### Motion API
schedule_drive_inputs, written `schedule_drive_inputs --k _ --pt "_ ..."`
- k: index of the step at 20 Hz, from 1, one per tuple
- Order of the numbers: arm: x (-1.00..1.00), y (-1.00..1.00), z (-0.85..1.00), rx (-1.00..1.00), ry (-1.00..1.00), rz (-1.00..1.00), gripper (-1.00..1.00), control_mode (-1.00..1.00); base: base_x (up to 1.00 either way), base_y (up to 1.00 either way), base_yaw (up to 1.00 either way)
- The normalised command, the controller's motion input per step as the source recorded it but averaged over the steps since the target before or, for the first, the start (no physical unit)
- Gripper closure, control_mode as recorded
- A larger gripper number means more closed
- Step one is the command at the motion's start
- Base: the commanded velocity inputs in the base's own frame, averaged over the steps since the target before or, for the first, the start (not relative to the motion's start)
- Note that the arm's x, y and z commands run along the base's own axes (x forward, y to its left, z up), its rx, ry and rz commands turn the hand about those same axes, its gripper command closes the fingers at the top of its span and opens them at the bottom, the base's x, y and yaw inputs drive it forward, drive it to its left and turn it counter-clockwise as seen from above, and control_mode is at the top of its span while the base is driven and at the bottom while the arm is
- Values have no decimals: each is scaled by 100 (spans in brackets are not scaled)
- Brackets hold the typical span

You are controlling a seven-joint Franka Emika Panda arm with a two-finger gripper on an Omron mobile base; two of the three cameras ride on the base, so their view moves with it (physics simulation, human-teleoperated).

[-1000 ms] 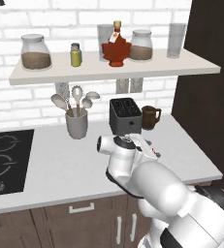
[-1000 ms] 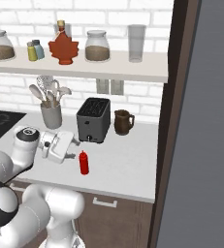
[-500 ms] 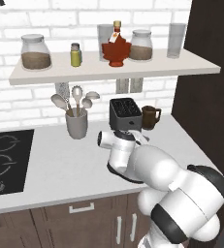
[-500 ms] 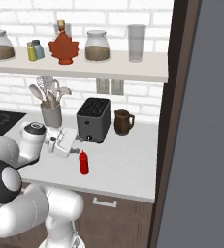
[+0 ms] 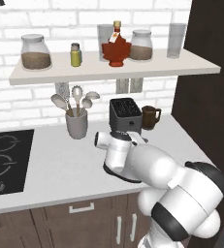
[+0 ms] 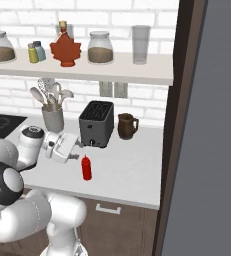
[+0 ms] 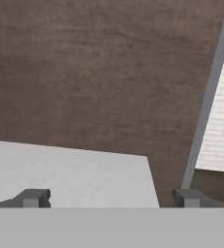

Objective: Put the shaker and condiment bottle from the counter next to their counterparts in the cabinet.

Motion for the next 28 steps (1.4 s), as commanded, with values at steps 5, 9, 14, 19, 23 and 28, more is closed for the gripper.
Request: schedule_drive_inputs --k 5,9,14,19,23,28 --pt "-16 -6 -45 0 3 0 -100 -100 0 0 0" --pt "2 -5 -22 0 2 0 -100 -100 0 0 0" --pt "18 0 -12 0 3 0 -100 -100 0 0 0" --pt "21 0 -15 0 2 0 -100 -100 0 0 0" --pt "8 0 -18 0 1 0 -100 -100 0 0 0" --pt "0 -3 -19 0 0 0 -100 -100 0 0 0"
